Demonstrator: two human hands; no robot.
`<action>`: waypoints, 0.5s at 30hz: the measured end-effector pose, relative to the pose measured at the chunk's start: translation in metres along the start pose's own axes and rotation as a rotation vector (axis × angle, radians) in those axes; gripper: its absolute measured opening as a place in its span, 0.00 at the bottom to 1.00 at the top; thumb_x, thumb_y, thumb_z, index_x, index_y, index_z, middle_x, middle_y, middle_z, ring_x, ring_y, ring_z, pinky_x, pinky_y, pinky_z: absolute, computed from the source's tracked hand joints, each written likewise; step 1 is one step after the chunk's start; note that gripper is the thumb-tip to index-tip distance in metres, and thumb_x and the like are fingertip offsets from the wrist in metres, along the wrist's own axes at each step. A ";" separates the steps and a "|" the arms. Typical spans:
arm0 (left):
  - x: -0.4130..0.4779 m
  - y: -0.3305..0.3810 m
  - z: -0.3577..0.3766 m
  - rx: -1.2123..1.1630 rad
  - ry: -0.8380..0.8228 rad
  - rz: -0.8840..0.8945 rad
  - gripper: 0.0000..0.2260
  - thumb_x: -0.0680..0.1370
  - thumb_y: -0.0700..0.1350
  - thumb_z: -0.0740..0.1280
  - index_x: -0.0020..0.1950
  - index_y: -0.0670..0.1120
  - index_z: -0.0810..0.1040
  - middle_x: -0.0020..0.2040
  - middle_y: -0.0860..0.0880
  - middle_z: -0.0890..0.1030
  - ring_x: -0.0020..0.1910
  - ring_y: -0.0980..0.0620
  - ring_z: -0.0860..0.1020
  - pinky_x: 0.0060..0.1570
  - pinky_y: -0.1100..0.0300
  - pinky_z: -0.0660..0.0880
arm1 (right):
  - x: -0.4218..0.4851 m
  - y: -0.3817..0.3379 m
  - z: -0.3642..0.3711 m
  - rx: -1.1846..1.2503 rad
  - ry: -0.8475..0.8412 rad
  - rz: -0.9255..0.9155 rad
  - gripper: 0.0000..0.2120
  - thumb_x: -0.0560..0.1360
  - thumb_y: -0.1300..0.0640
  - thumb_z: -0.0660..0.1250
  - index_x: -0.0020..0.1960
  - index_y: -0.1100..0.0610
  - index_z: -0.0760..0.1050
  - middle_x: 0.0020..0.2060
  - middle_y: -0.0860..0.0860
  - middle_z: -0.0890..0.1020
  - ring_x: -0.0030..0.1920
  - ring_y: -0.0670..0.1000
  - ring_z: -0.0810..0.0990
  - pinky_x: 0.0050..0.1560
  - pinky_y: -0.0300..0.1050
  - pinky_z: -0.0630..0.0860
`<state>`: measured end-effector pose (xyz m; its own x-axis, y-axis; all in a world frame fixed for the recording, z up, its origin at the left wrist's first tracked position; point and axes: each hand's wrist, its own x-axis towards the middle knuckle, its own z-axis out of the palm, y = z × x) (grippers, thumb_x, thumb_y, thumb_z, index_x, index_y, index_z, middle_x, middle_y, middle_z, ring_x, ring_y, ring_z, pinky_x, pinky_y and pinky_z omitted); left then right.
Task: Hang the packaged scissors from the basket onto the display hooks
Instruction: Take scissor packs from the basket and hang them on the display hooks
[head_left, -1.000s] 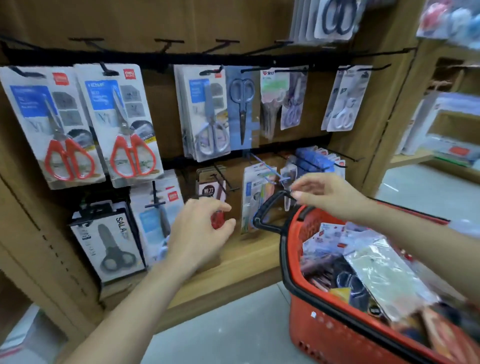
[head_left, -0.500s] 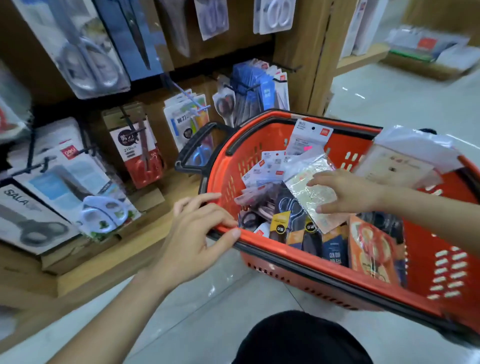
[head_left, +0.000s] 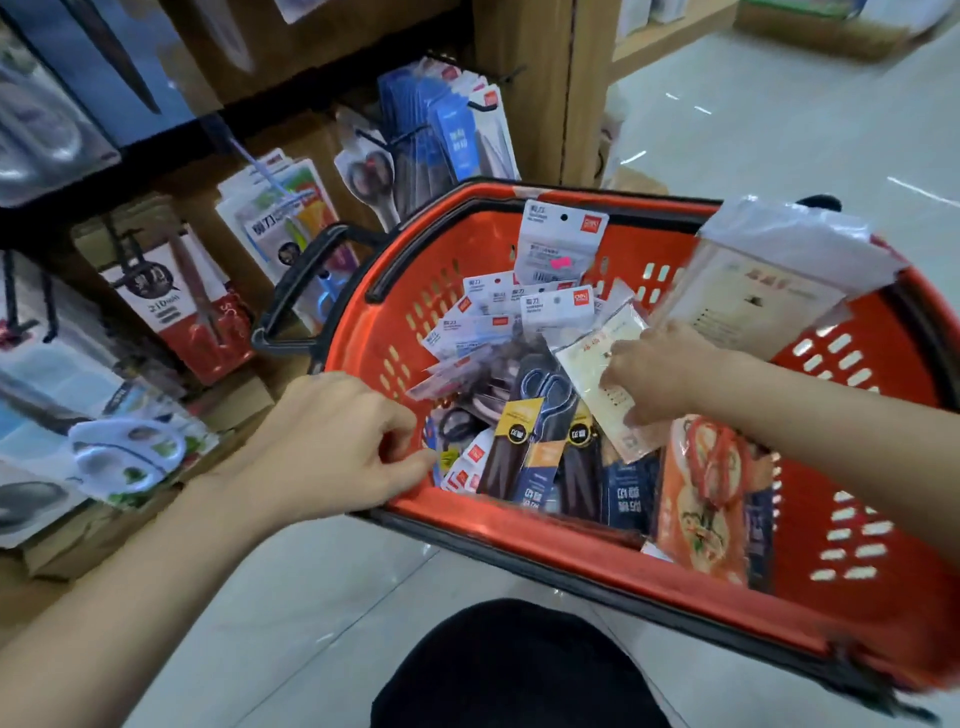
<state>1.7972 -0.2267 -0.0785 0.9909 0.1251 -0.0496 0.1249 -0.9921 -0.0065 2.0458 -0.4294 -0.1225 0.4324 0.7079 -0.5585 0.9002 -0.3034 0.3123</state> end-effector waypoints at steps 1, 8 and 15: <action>0.008 0.004 -0.003 0.035 -0.068 -0.005 0.22 0.74 0.68 0.56 0.34 0.51 0.74 0.30 0.54 0.77 0.35 0.52 0.77 0.35 0.57 0.69 | 0.001 0.001 -0.001 -0.007 0.007 -0.001 0.26 0.76 0.35 0.67 0.70 0.45 0.75 0.65 0.48 0.77 0.66 0.58 0.76 0.65 0.55 0.73; 0.075 0.015 0.002 -0.032 -0.076 0.118 0.15 0.78 0.63 0.63 0.52 0.56 0.83 0.47 0.54 0.84 0.52 0.45 0.81 0.50 0.52 0.75 | 0.018 -0.006 0.016 0.126 0.162 0.087 0.46 0.70 0.31 0.72 0.79 0.50 0.60 0.77 0.56 0.63 0.74 0.63 0.64 0.74 0.60 0.61; 0.134 -0.003 0.033 0.162 -0.293 0.093 0.28 0.78 0.52 0.71 0.77 0.58 0.68 0.66 0.50 0.75 0.65 0.45 0.75 0.53 0.50 0.77 | 0.025 -0.002 0.020 0.215 -0.010 -0.003 0.52 0.71 0.35 0.75 0.83 0.39 0.45 0.81 0.52 0.55 0.79 0.64 0.51 0.68 0.63 0.73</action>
<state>1.9276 -0.2067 -0.1182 0.9384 0.0523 -0.3417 0.0022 -0.9893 -0.1456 2.0556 -0.4239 -0.1530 0.4290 0.7029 -0.5674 0.8914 -0.4311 0.1399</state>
